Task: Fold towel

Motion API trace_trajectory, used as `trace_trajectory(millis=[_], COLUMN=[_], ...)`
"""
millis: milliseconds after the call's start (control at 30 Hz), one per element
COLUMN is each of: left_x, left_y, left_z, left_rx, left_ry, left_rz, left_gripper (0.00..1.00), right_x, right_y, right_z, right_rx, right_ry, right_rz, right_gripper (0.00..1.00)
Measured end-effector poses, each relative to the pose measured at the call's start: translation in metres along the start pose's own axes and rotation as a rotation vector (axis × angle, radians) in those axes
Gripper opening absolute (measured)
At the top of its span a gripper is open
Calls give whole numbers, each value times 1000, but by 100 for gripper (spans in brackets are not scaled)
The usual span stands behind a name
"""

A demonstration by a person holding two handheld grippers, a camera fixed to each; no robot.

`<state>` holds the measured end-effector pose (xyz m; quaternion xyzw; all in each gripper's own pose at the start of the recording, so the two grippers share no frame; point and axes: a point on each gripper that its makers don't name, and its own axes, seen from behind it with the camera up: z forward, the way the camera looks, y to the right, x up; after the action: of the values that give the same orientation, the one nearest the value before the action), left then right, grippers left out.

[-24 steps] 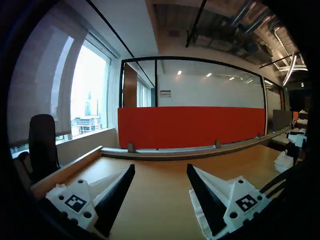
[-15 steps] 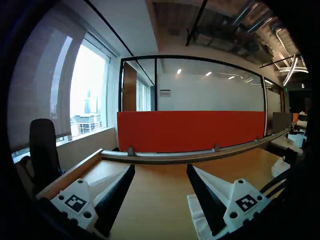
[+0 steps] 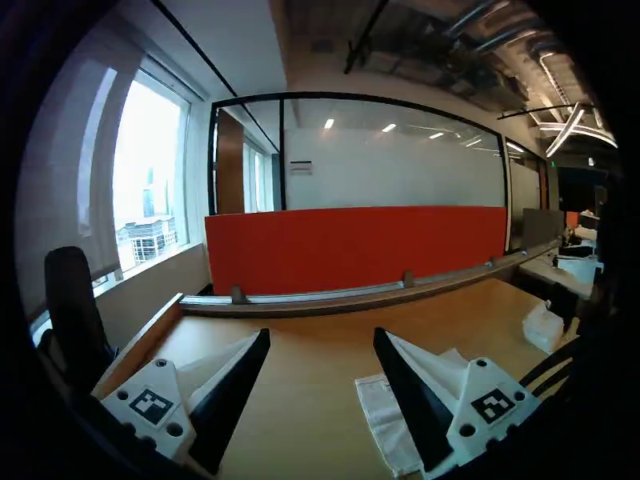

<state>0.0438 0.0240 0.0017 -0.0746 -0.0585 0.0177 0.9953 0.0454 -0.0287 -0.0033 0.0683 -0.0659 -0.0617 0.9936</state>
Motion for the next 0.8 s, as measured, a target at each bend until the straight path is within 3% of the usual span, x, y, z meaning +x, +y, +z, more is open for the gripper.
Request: trace_trajectory(millis=[233,500,800], left_x=[-3,-12,-30], left_y=[16,23,46], left_z=[-1,-3,-8], left_rx=[-113,-178,-297], left_ry=[-45,-90,-142], left_rz=[29,52,130], left_gripper=[96,96,96], right_x=[0,-8,-24], right_y=[-24,-41,-65], right_z=[-3,-7,-11], right_rx=[130,230,356], right_ry=[-51,-104,-167], right_rz=[-55,-116,-169], right_gripper=[98,98,98])
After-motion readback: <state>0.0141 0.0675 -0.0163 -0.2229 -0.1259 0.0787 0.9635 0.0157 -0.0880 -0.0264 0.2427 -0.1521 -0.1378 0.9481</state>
